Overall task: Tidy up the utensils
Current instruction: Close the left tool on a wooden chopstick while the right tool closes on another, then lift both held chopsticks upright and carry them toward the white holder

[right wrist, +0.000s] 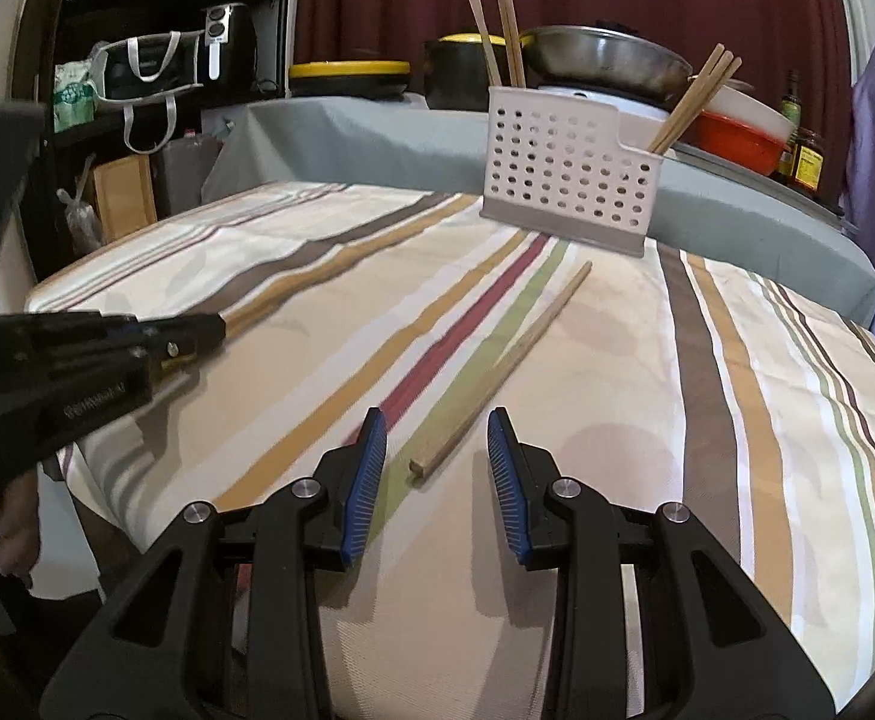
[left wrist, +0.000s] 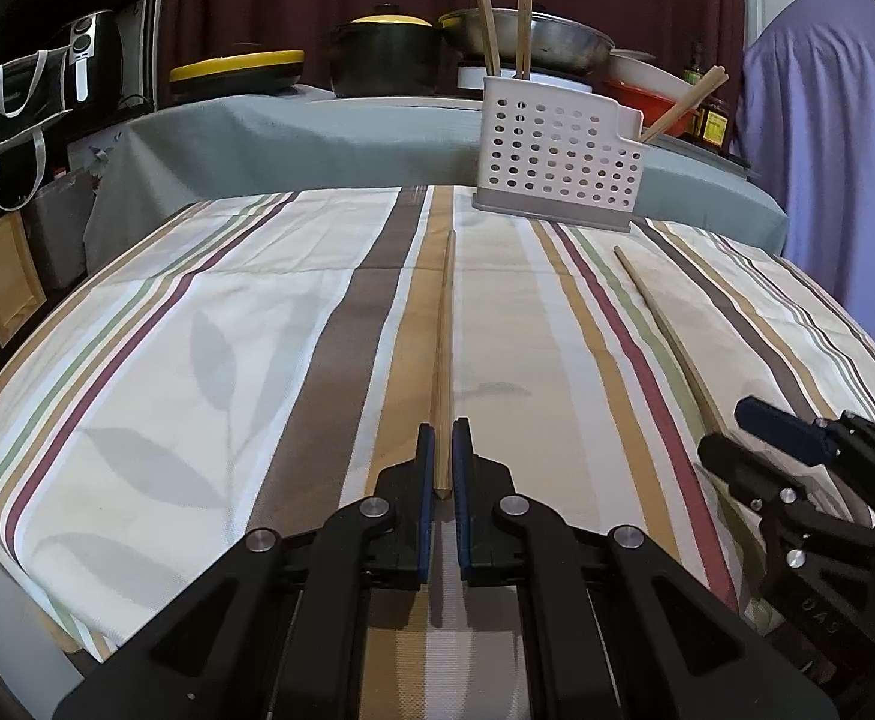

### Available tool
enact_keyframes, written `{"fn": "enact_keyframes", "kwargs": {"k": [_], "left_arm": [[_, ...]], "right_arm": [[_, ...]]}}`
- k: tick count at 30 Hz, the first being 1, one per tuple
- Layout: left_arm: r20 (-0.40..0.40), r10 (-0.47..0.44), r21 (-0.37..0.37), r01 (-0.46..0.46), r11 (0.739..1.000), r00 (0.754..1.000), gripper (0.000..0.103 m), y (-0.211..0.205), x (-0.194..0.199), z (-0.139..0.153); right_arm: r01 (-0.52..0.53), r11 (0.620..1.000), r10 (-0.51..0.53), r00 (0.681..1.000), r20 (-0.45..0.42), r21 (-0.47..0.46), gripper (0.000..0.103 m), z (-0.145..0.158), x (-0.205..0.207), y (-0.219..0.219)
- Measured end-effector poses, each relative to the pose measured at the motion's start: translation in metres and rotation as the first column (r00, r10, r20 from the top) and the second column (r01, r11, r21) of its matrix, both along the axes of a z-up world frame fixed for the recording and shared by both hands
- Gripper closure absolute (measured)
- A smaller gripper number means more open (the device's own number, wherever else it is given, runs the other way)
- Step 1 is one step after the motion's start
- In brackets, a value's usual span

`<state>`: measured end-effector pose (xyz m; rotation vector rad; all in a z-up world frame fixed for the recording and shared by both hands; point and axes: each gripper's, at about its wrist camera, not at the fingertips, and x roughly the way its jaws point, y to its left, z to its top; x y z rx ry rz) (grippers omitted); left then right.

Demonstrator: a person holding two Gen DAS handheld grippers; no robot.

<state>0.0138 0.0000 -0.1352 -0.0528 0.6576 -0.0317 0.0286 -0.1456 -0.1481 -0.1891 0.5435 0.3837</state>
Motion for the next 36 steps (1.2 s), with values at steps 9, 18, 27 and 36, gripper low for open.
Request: {"fn": "enact_keyframes", "kwargs": {"k": [9,18,27,36], "left_arm": [[0.001,-0.005,0.010,0.005,1.000,1.000,0.096,-0.006,-0.002,0.001],[0.000,-0.009,0.022,0.009,1.000,1.000,0.096,-0.011,-0.002,0.001],[-0.002,-0.013,0.029,0.013,1.000,1.000,0.096,-0.014,-0.001,0.001],[0.012,-0.018,0.024,0.018,1.000,1.000,0.096,-0.017,-0.004,0.005]], "right_arm": [[0.048,0.999,-0.047,0.999,-0.025,0.016,0.093,-0.001,0.002,-0.020],[0.088,0.995,-0.086,0.995,-0.039,0.049,0.095,-0.002,0.003,-0.039],[0.095,0.994,-0.093,0.995,-0.035,0.056,0.096,-0.004,0.003,-0.042],[0.107,0.993,-0.108,0.994,0.003,0.052,0.097,0.008,-0.005,-0.050]]}}
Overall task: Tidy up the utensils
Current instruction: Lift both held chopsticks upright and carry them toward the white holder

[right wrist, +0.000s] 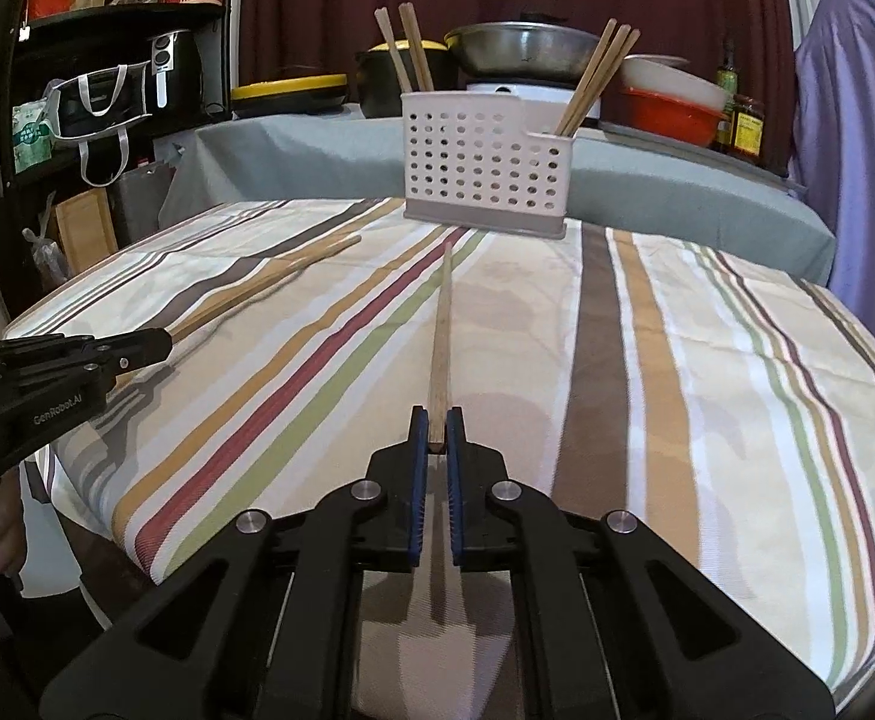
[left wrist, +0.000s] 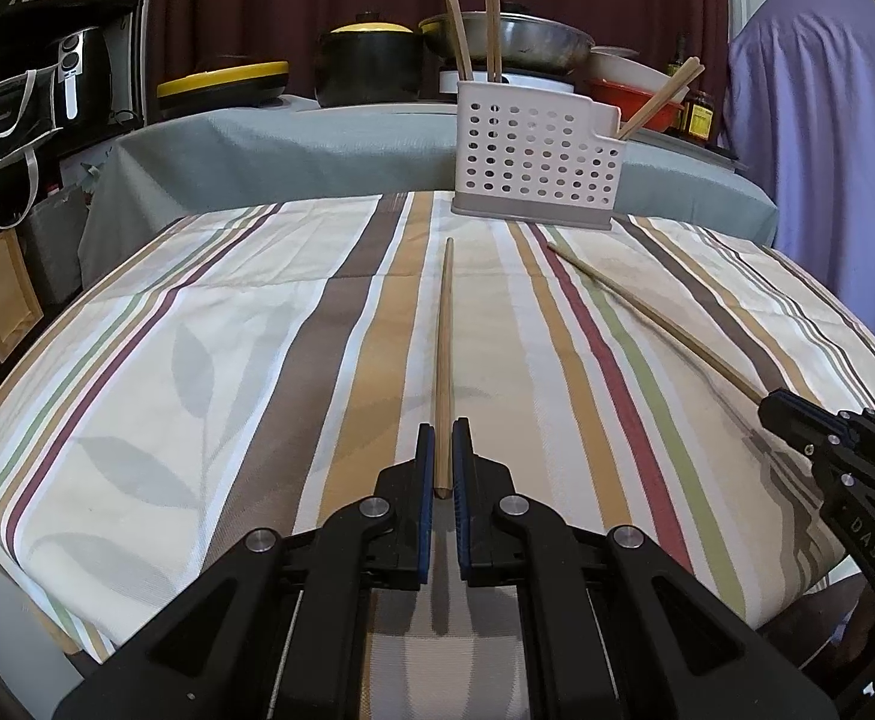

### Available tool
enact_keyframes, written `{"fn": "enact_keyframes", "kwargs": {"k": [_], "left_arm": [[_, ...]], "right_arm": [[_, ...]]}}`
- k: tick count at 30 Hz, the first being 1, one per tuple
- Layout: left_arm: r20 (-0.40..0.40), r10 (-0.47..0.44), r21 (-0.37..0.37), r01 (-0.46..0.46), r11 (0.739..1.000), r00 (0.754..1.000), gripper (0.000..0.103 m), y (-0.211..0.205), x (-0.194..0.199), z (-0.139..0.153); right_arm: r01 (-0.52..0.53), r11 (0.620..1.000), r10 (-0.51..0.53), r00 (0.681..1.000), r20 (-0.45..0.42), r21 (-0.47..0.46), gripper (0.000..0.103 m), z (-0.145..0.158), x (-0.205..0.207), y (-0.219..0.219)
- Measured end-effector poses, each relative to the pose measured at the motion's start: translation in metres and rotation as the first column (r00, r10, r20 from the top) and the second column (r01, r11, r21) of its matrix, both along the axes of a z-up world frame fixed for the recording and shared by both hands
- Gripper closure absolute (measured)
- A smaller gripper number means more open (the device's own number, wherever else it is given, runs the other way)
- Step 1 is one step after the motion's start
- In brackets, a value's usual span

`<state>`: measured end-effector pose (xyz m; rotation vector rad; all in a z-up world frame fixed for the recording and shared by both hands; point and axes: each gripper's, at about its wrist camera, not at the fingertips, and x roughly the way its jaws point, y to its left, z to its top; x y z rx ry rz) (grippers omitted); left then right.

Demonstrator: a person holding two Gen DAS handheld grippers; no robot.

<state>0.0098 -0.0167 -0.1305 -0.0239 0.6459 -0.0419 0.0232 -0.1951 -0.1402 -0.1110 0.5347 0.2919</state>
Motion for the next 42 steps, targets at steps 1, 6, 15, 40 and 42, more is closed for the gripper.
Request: {"fn": "enact_keyframes", "kwargs": {"k": [1,6,15,40,42], "left_arm": [[0.003,-0.001,-0.001,0.001,1.000,1.000,0.096,0.000,0.000,0.001],[0.018,-0.005,-0.004,0.005,1.000,1.000,0.096,-0.001,-0.002,0.007],[0.054,-0.014,-0.003,0.014,1.000,0.998,0.096,-0.004,-0.007,0.023],[0.222,-0.049,-0.010,0.052,0.999,0.974,0.096,-0.013,-0.032,0.092],[0.231,-0.049,-0.011,0.053,0.999,0.972,0.096,-0.013,-0.033,0.096]], "right_arm": [[0.003,1.000,-0.003,1.000,0.005,0.002,0.097,0.002,-0.001,-0.001],[0.011,1.000,-0.011,0.999,0.037,0.001,0.097,0.011,-0.008,-0.005],[0.011,1.000,-0.011,0.994,0.105,0.006,0.097,0.032,-0.018,-0.010],[0.036,0.996,-0.061,0.948,0.314,0.086,0.097,0.114,-0.047,-0.036],[0.037,0.995,-0.064,0.944,0.324,0.089,0.097,0.118,-0.048,-0.038]]}}
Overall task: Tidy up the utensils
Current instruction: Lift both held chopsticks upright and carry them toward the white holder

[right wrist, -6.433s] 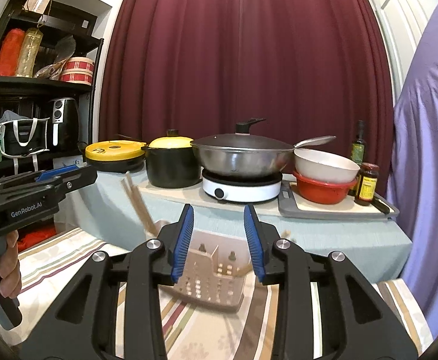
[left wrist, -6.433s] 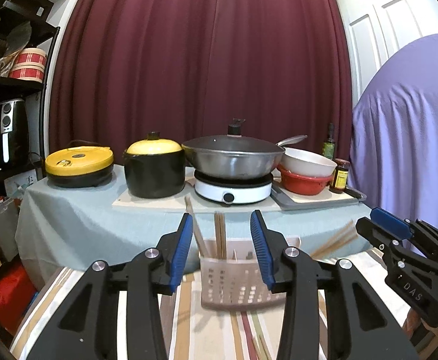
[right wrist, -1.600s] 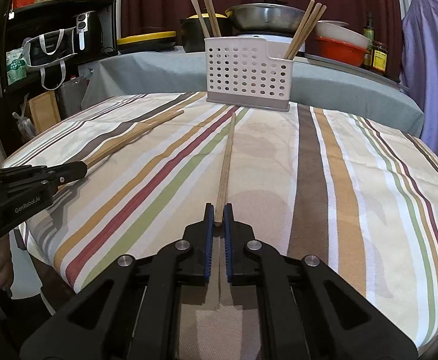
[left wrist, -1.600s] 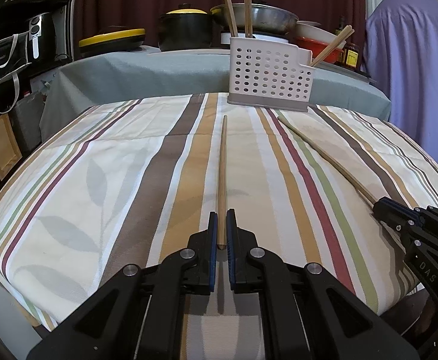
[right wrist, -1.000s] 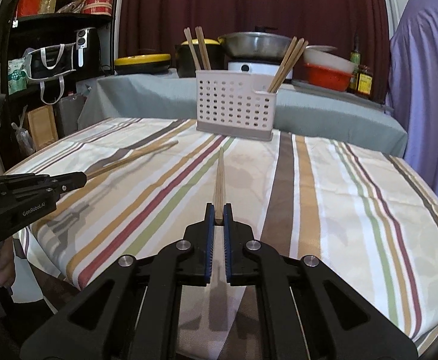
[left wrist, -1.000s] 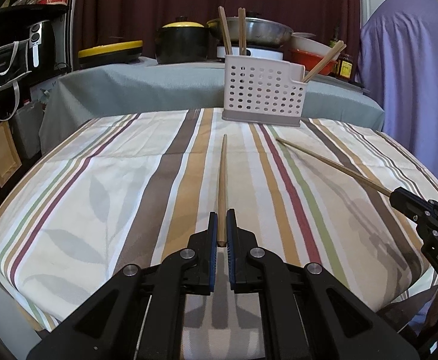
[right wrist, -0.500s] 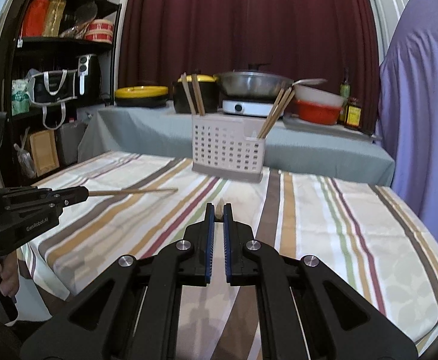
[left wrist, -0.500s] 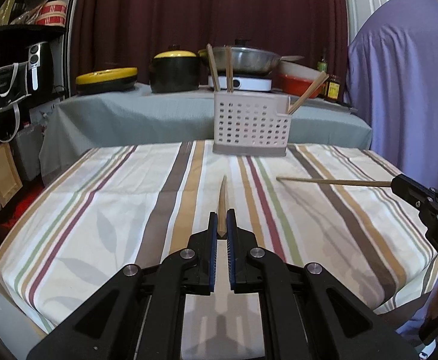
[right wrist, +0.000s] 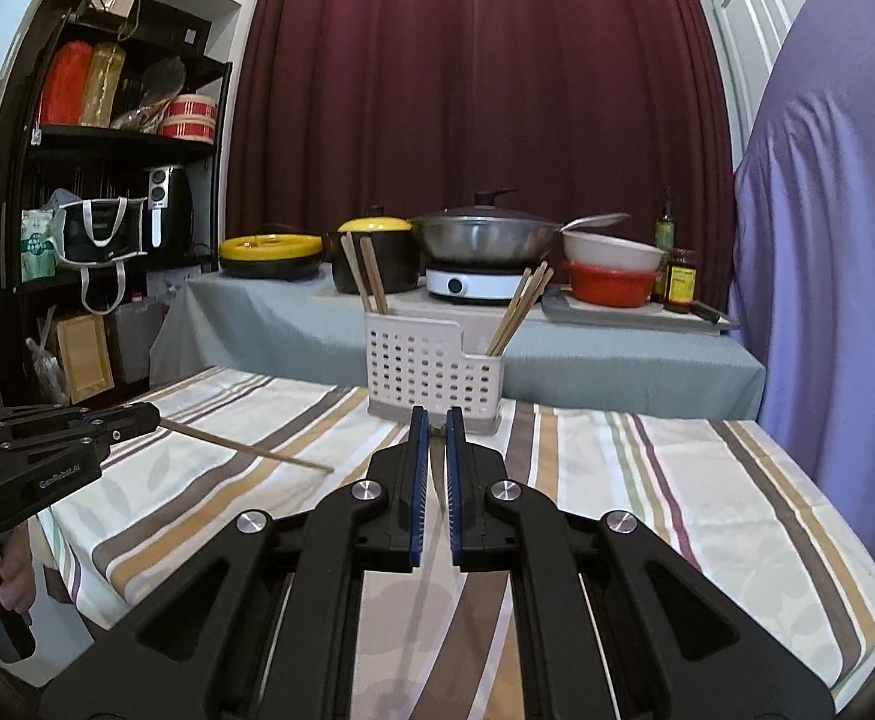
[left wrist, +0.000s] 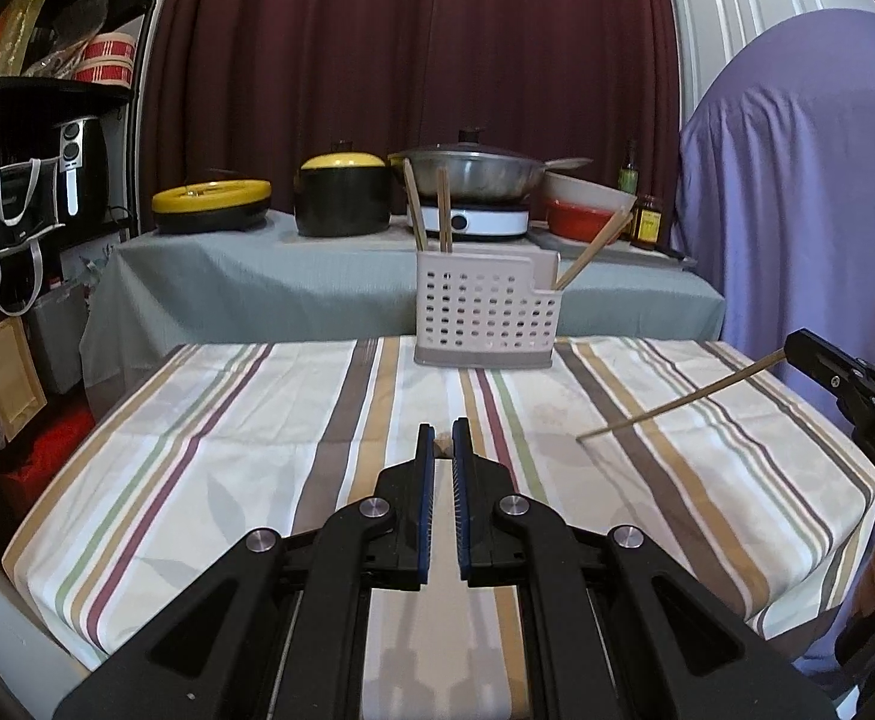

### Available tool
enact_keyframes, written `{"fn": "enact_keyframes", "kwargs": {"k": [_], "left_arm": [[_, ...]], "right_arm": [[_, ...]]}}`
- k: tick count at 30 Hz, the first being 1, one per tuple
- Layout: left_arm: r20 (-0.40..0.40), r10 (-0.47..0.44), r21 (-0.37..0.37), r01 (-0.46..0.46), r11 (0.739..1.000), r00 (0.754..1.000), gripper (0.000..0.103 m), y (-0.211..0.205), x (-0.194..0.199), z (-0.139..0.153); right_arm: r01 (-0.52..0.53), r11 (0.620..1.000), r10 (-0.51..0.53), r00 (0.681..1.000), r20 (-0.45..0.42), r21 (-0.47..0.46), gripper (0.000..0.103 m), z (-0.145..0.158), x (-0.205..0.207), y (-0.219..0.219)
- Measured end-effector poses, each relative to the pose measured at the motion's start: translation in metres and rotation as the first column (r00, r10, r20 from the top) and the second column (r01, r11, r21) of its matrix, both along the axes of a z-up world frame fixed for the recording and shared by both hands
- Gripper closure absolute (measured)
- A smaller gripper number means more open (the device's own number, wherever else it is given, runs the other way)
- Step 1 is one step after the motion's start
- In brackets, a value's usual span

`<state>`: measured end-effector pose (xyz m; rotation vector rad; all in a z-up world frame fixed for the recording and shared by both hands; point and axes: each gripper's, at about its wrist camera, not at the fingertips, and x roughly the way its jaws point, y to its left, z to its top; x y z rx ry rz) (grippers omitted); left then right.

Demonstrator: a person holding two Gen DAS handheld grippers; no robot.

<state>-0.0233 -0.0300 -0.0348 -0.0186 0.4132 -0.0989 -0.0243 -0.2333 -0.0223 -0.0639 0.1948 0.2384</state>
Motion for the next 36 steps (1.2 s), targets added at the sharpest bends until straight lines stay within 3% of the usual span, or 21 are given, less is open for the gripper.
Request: {"fn": "enact_keyframes", "kwargs": {"k": [21,36], "left_arm": [[0.083,-0.014,-0.015,0.015,1.000,0.996,0.096,0.000,-0.017,0.047],[0.094,-0.014,-0.042,0.018,0.999,0.995,0.096,0.006,-0.017,0.059]], "right_arm": [[-0.014,1.000,0.012,0.998,0.066,0.023,0.097,0.029,-0.005,-0.008],[-0.026,1.000,0.026,0.996,0.084,-0.003,0.097,0.041,-0.002,0.001]]}}
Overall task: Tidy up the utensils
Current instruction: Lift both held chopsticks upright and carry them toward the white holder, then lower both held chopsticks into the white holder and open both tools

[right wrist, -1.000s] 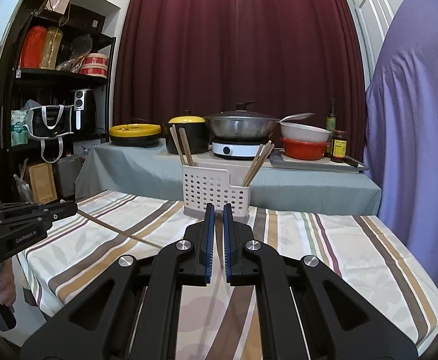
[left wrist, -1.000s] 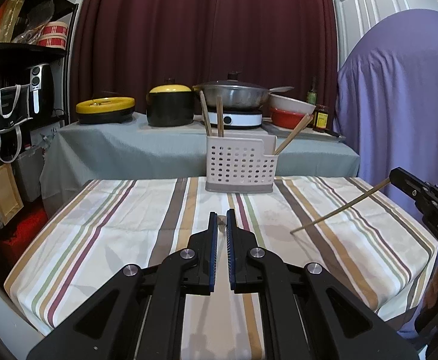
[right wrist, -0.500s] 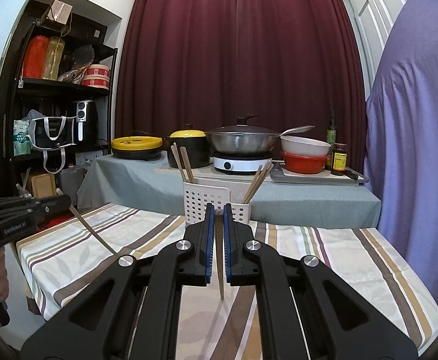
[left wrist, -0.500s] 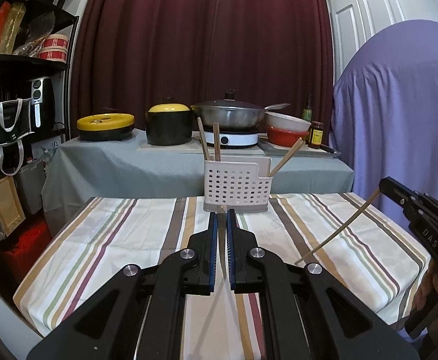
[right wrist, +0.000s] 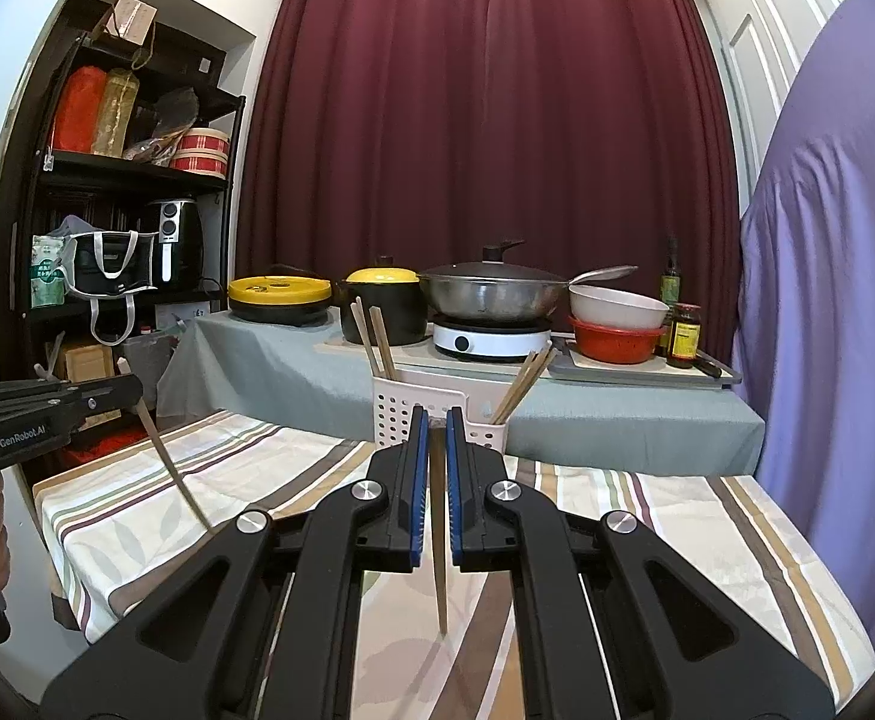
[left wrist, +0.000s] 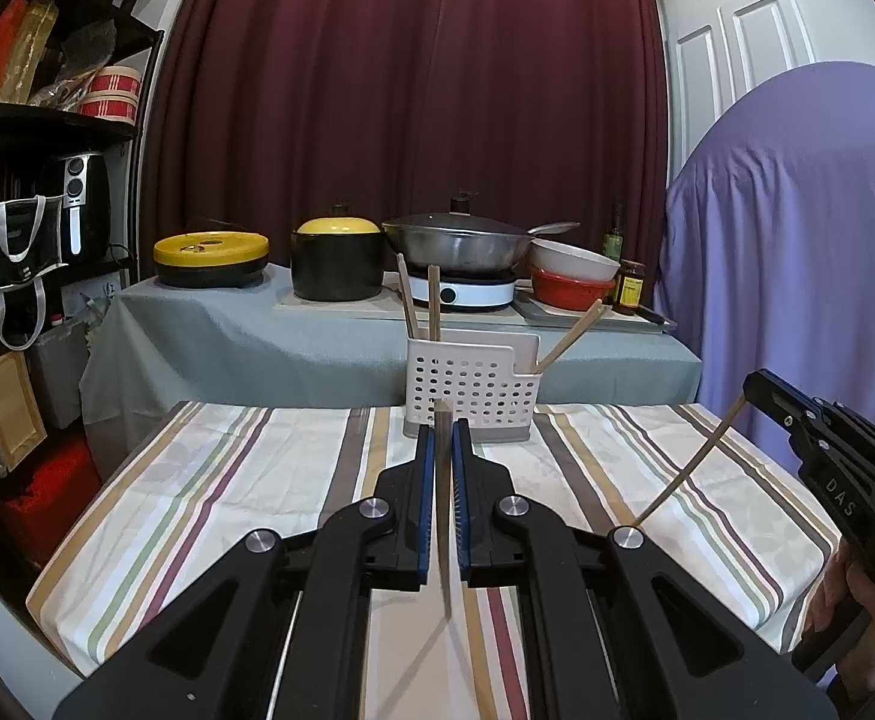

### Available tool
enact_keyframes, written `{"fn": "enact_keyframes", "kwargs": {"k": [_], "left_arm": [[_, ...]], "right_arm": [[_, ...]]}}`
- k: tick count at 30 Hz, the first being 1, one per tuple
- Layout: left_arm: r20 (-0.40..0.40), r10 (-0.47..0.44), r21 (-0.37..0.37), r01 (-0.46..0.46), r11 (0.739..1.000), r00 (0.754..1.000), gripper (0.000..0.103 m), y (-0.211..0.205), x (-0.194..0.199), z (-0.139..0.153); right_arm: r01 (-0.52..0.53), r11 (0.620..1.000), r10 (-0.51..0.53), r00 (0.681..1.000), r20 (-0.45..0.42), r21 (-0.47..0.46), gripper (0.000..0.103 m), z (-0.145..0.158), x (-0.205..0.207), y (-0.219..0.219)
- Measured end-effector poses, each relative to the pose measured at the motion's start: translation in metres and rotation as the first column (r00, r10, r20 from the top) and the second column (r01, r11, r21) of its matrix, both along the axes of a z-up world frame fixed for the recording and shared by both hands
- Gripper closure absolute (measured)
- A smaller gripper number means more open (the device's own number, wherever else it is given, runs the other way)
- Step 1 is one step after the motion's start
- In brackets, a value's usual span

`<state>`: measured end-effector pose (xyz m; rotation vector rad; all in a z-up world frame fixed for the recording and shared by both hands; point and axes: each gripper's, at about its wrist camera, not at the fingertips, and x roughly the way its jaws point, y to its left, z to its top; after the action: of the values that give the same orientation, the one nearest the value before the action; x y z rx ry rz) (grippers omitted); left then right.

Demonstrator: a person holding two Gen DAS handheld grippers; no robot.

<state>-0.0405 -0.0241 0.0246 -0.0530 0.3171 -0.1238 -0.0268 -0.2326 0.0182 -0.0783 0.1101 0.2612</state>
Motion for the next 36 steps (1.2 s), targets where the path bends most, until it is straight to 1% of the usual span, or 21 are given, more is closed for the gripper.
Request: {"fn": "enact_keyframes", "kwargs": {"k": [6,11,15,20,26,32,36], "left_arm": [[0.004,0.013,0.004,-0.013,1.000,1.000,0.096,0.004,-0.002,0.009],[0.032,0.020,0.005,-0.020,1.000,0.999,0.096,0.004,-0.001,0.019],[0.060,0.021,0.005,-0.021,1.000,0.998,0.096,0.003,0.006,0.031],[0.105,0.027,-0.009,-0.026,1.000,0.994,0.097,0.004,0.021,0.050],[0.159,0.015,-0.013,-0.013,1.000,0.987,0.097,0.001,0.050,0.075],[0.196,0.004,-0.017,-0.001,1.000,0.981,0.097,-0.002,0.087,0.096],[0.219,0.004,-0.028,0.002,1.000,0.976,0.096,-0.002,0.114,0.111]], "right_arm": [[-0.002,1.000,0.003,1.000,0.005,-0.004,0.097,0.005,0.003,0.002],[-0.012,1.000,0.012,1.000,0.010,-0.004,0.097,0.011,0.009,0.004],[-0.023,1.000,0.023,0.999,0.024,0.008,0.097,0.022,0.018,0.003],[-0.031,0.999,0.030,0.997,0.067,0.013,0.097,0.045,0.033,0.003],[-0.034,0.999,0.032,0.992,0.119,0.014,0.097,0.073,0.060,0.002],[-0.041,0.999,0.037,0.985,0.170,0.024,0.097,0.103,0.102,0.002],[-0.050,0.998,0.041,0.982,0.187,0.041,0.097,0.118,0.129,0.001]]}}
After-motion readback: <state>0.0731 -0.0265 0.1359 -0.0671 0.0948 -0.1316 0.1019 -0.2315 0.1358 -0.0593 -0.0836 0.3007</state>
